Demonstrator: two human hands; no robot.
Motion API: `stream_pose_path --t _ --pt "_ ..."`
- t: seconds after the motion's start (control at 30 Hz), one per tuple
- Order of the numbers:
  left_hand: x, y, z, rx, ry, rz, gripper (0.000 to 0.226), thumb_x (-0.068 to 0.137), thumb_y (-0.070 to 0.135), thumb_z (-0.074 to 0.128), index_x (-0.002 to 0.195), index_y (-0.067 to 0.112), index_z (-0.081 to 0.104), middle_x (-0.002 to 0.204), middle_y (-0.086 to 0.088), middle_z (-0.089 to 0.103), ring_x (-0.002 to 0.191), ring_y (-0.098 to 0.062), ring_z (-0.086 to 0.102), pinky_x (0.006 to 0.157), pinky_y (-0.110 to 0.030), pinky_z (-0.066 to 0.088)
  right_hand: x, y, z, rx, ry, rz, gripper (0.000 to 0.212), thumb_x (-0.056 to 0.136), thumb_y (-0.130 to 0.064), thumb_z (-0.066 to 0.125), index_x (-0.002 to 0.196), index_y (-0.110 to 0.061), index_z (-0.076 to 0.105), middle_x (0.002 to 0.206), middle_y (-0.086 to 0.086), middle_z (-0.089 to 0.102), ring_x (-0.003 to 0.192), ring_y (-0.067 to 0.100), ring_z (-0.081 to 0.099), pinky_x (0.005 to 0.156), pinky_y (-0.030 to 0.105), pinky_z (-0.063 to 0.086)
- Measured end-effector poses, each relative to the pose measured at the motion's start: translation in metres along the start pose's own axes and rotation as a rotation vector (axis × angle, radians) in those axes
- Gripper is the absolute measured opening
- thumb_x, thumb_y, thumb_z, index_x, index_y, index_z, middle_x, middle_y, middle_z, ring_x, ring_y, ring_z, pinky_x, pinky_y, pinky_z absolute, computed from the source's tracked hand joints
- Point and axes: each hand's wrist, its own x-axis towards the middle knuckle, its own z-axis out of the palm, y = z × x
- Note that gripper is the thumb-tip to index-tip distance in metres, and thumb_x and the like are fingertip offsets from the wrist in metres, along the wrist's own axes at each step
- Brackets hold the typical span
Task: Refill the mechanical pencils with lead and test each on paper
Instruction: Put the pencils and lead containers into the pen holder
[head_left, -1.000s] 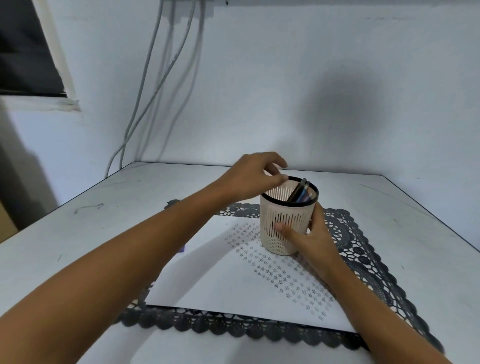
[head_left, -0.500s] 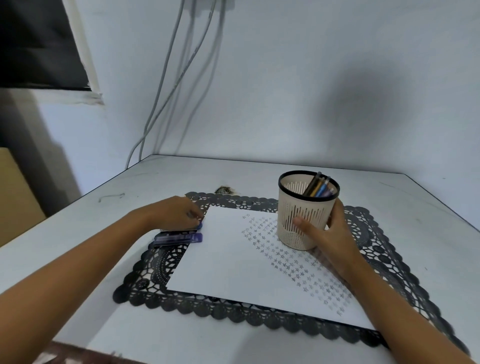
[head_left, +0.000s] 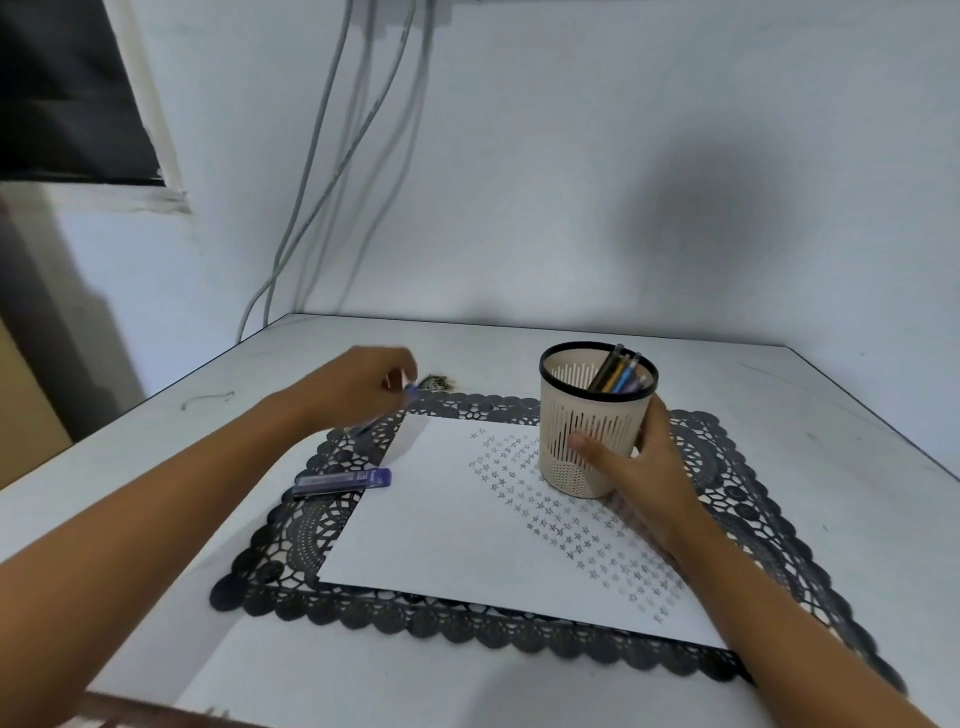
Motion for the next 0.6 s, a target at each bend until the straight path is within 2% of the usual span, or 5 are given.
stream_pose_path --t 0.1,0.27,0.37,0.5,0.6 --pt "0.013 0.032 -0.018 -0.184 0.189 0.083 0.023 0.089 0.019 0.058 0.111 0.017 0.062 0.092 0.001 0.06 0.082 -0.013 0.057 0.077 -0.022 0.044 0.0 0.0 0.0 0.033 0.0 0.011 0.074 0.065 -0.016 0.076 0.125 -0.032 0.036 0.116 -0.003 0.058 0.102 0.011 0.058 0.061 0.021 0.056" --pt "0.027 0.1 -0.034 -0.57 0.393 0.172 0.015 0.085 0.013 0.06 0.09 0.027 0.06 0.086 0.013 0.06 0.068 0.0 0.059 0.065 -0.015 0.043 0.0 -0.001 0.001 0.047 0.002 -0.003 0.069 0.07 -0.007 0.073 0.125 -0.03 0.036 0.113 -0.005 0.058 0.097 0.008 0.059 0.058 0.018 0.054" --pt "0.033 0.128 -0.028 -0.589 0.362 0.237 0.015 0.083 0.011 0.06 0.086 0.026 0.057 0.081 0.013 0.058 0.069 -0.008 0.057 0.057 -0.015 0.042 -0.001 -0.002 0.0 0.029 -0.008 -0.016 0.07 0.072 -0.005 0.072 0.127 -0.028 0.036 0.111 -0.008 0.059 0.087 -0.002 0.063 0.057 0.015 0.052" --pt "0.034 0.141 -0.005 -0.447 0.232 0.305 0.013 0.084 0.014 0.06 0.095 0.022 0.059 0.085 0.005 0.061 0.076 -0.009 0.056 0.068 -0.018 0.044 -0.003 -0.007 0.002 0.012 -0.01 -0.034 0.066 0.075 0.002 0.068 0.124 -0.025 0.034 0.104 -0.012 0.056 0.073 -0.016 0.061 0.051 0.008 0.048" --pt "0.031 0.141 0.009 -0.391 0.119 0.335 0.02 0.085 0.013 0.057 0.103 0.02 0.062 0.086 0.008 0.061 0.076 0.0 0.055 0.062 -0.007 0.04 -0.003 -0.008 0.002 -0.002 -0.01 -0.035 0.065 0.075 0.003 0.068 0.124 -0.024 0.034 0.102 -0.01 0.056 0.07 -0.018 0.06 0.05 0.007 0.046"
